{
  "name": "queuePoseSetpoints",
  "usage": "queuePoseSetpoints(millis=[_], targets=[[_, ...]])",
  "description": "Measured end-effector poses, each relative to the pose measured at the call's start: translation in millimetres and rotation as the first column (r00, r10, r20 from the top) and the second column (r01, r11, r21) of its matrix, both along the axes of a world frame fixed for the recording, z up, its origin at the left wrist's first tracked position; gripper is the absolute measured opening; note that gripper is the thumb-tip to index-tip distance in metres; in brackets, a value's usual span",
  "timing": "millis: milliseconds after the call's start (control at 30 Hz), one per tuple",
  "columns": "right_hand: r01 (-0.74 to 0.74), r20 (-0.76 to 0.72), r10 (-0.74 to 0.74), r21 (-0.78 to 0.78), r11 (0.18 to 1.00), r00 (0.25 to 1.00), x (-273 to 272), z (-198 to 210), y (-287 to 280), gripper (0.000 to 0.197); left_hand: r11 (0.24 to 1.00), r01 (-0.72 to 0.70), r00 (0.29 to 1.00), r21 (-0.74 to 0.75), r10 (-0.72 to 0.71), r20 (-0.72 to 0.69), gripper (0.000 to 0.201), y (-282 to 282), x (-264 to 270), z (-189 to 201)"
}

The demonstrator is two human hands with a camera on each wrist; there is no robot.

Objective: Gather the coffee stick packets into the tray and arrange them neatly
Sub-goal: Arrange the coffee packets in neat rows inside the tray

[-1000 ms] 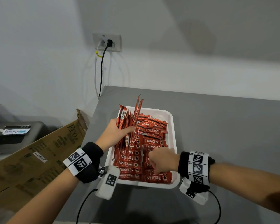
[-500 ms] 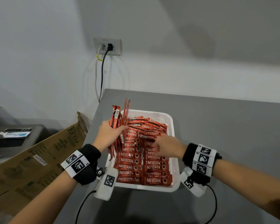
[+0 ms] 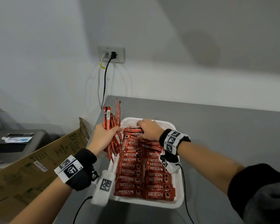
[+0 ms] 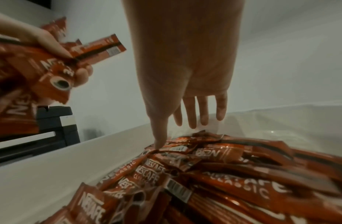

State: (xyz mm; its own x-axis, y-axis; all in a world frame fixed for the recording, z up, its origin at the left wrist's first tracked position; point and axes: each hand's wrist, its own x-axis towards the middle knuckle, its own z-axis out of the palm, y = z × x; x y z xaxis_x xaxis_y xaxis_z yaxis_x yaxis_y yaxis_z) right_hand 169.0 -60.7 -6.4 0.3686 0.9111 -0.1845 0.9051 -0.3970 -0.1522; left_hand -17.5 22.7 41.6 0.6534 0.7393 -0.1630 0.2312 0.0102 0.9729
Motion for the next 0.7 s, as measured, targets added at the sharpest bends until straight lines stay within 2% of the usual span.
queuePoseSetpoints(millis=[133,400,567,600,700], targets=[[-0.038,0.077,0.039,-0.021,0.999,0.996,3,-8,13,0.044,1.0,-0.011,1.0,-0.01,0.011,0.012,0.026,9,0,0],[-0.053,0.163,0.06,-0.046,0.998,0.985,7,-12,18,0.024,1.0,-0.009,1.0,0.009,0.009,0.008,0.026,11,2,-4],[-0.004,0.078,0.004,0.003,1.0,0.997,5,-10,19,0.011,1.0,0.005,1.0,-0.01,-0.005,0.004,0.024,12,3,-5],[0.007,0.058,-0.008,0.014,1.0,0.998,5,-9,19,0.01,1.0,0.007,1.0,-0.014,-0.007,0.005,0.022,12,3,-6],[0.044,0.005,-0.044,0.034,0.998,0.999,9,-1,14,0.027,1.0,0.008,1.0,-0.011,-0.008,0.005,0.019,12,4,-6]])
